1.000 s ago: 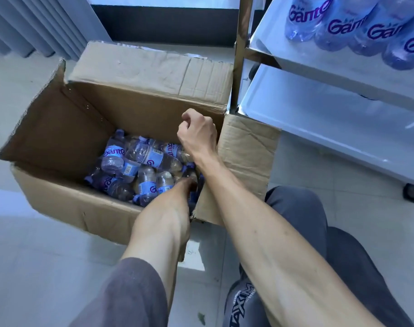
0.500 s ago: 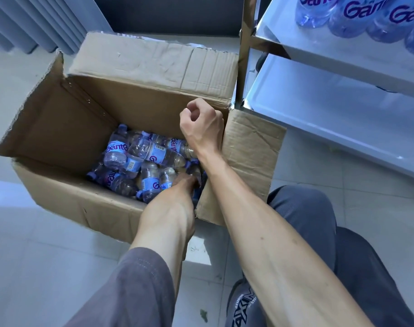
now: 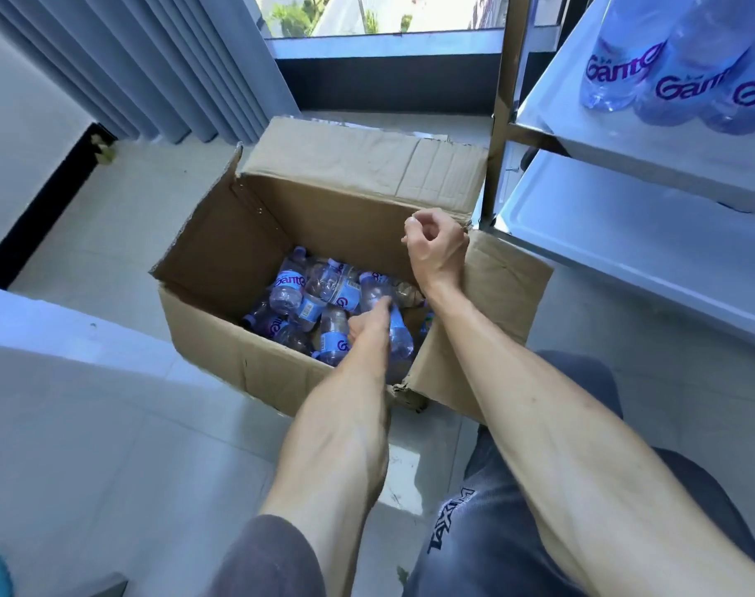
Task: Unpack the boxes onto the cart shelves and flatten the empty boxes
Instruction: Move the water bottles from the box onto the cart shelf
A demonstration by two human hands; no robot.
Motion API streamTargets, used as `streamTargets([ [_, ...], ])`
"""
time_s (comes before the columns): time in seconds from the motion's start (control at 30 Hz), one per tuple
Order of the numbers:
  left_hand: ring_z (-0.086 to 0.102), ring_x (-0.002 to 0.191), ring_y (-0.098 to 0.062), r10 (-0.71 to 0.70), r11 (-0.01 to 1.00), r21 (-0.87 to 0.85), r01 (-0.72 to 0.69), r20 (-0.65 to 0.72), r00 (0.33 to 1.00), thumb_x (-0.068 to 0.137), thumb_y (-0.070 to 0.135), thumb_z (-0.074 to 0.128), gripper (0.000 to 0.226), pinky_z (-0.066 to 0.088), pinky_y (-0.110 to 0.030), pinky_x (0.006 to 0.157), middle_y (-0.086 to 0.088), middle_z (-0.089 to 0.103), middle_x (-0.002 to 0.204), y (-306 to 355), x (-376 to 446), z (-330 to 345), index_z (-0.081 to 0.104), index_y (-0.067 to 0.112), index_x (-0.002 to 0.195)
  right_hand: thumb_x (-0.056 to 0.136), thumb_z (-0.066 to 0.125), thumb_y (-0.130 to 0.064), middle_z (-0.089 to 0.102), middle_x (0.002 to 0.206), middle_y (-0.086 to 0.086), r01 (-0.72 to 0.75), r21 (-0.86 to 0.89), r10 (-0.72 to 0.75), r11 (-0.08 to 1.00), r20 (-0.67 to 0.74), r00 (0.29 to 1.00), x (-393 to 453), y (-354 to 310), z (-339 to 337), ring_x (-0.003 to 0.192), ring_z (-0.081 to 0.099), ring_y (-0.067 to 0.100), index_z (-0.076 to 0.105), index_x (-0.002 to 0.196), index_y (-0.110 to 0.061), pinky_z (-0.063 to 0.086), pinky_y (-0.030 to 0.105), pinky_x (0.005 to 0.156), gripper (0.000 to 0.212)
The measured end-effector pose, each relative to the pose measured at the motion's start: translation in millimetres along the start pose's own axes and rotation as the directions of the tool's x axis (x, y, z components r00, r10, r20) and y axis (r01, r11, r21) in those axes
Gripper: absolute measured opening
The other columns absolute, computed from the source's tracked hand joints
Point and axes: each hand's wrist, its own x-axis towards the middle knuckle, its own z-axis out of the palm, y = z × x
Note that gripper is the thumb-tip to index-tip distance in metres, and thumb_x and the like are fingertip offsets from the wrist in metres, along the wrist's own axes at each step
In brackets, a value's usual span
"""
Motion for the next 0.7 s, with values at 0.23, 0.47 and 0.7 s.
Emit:
streamTargets([
  [0.23, 0.061, 0.088, -0.027, 0.387, 0.863, -0.278, -0.422, -0.172, 0.906, 0.07, 0.053, 0.069, 0.036, 0.043, -0.034, 0.073, 0.007, 0.061, 0.079, 36.1, -28.3, -8.8, 0.062, 0.02, 0.082, 0.087, 0.061, -0.017, 0.074, 0.076, 0.005, -0.007, 0.055, 0.008, 0.998, -0.005, 1.0, -15.2, -18.4, -65.0, 0.069, 0.069, 0.003, 0.068, 0.093, -0.014, 0.056, 0.026, 0.074, 0.01],
  [0.47, 0.055, 0.068, -0.006, 0.627, 0.672, -0.379, -0.636, -0.167, 0.761, 0.065, 0.045, 0.068, 0.038, 0.041, -0.02, 0.063, 0.011, 0.062, 0.076, 38.0, -91.3, 11.7, 0.067, 0.018, 0.092, 0.079, 0.059, -0.027, 0.075, 0.084, 0.003, -0.023, 0.068, 0.031, 0.997, -0.124, 0.992, -20.2, -43.5, -120.7, 0.083, 0.071, 0.02, 0.07, 0.096, -0.017, 0.056, 0.044, 0.083, 0.022],
  [0.7, 0.056, 0.062, -0.006, 0.844, 0.481, -0.386, -0.787, -0.039, 0.534, 0.071, 0.039, 0.074, 0.023, 0.05, -0.03, 0.062, 0.005, 0.066, 0.07, 31.7, -145.2, 6.6, 0.066, 0.019, 0.079, 0.082, 0.06, -0.021, 0.074, 0.082, 0.004, 0.036, 0.165, 0.002, 0.986, -0.224, 0.975, -42.2, -56.9, -154.3, 0.079, 0.071, 0.02, 0.069, 0.09, -0.015, 0.057, 0.042, 0.082, 0.014],
])
